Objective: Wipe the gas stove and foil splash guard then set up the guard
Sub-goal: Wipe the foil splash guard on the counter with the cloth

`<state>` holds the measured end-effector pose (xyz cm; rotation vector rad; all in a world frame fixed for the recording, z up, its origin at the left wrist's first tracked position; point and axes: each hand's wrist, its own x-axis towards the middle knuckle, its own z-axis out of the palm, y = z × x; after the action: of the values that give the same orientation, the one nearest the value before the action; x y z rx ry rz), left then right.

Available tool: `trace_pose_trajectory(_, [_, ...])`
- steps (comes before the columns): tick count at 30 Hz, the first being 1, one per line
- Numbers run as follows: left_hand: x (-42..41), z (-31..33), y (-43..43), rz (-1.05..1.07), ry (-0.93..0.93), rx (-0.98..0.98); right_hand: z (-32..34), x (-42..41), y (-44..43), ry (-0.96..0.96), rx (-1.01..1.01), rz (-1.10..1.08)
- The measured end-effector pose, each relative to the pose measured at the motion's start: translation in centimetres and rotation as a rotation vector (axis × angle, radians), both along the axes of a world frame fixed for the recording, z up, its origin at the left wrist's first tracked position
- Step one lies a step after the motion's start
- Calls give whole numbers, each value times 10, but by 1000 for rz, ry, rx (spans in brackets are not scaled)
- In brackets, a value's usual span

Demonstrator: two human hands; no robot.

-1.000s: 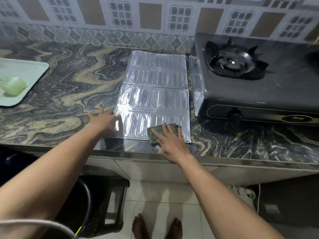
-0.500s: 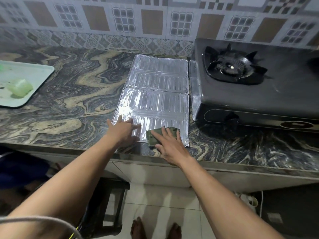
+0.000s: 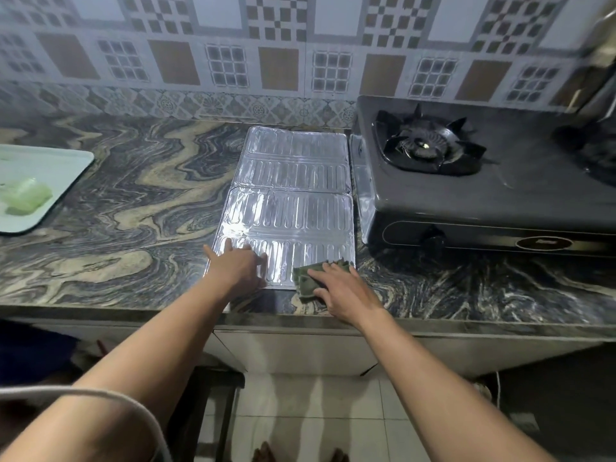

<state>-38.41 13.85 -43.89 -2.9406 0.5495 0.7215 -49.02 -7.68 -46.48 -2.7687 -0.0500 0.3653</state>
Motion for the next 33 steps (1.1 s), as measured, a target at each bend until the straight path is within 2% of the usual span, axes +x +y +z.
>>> trace_pose_trajectory(6, [-3,-2,0,8,-16,11,5,-4,3,-88,-124,-143])
trace_pose_trajectory(9, [-3,0,-9,-11,-67,24,7,-3,1,-74,-100,-217])
trace_pose_trajectory(15, [-15,0,-36,-203,-207,-205,15,7,5,24,13,-357])
trace_pose_trajectory(20, [-20,-9,-48,-278,-106,-303,24,8,3,29,98,-423])
trace_pose_trajectory(25, [-17,-12,-52,-316,-105,-365,25,1,-10,6,348,-503])
trace_pose_trajectory(29, [-16,-5,-66,-300,-45,-588,29,0,-24,-96,557,-568])
trace_pose_trajectory(33, [-15,11,-80,-276,28,-740,38,1,-37,-76,787,-571])
